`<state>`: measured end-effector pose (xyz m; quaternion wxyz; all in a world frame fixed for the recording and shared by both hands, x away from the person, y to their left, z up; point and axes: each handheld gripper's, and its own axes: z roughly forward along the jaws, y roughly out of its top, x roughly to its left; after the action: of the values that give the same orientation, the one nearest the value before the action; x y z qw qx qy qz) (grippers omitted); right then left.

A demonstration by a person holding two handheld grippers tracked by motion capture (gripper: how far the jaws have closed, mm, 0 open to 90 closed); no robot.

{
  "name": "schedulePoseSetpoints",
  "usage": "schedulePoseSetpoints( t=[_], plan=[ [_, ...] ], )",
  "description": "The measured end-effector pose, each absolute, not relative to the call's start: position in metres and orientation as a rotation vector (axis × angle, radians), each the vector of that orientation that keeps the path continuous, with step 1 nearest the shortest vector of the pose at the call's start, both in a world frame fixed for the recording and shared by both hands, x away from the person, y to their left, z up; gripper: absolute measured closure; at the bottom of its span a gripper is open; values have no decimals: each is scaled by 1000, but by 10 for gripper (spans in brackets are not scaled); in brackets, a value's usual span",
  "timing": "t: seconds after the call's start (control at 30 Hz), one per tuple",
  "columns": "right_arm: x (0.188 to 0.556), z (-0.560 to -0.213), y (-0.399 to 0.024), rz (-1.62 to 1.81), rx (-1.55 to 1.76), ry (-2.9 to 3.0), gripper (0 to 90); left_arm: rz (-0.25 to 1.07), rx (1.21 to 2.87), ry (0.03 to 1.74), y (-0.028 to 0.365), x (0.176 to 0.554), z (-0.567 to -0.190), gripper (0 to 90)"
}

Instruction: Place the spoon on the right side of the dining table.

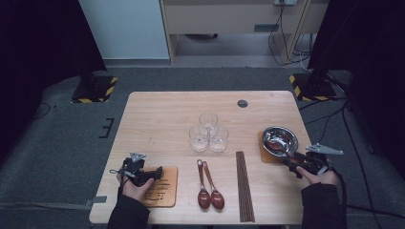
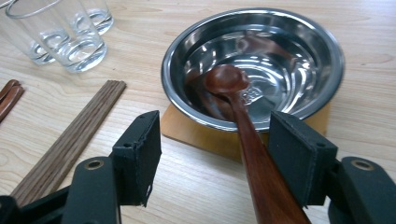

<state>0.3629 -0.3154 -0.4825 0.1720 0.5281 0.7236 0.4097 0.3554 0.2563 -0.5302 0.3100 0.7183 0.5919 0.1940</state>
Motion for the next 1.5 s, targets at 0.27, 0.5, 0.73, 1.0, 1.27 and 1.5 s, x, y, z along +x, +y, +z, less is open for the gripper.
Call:
schedulePoseSetpoints(
  t=[0.27,0.5,0.73,1.0,1.27,1.5],
  plan=[
    [363,-483,-305,1170,1503,2073,347,512,1897,1563,256,355,-530,16],
    [362,-481,-296,1195,1493,2080,352,512,1897,1563,256,355,-530,16],
    [361,-479,-292,1197,1496,2082,356,512,1897,1563,256,355,-530,16],
    [361,-478,-285,1194,1483,2105,358,512,1897,1563,256,355,-530,16],
    [361,-478,-280,1197,1478,2112,358,512,1898,1563,256,355,-530,16],
    [362,-477,-281,1195,1468,2099,359,512,1898,1564,256,355,-530,16]
  ],
)
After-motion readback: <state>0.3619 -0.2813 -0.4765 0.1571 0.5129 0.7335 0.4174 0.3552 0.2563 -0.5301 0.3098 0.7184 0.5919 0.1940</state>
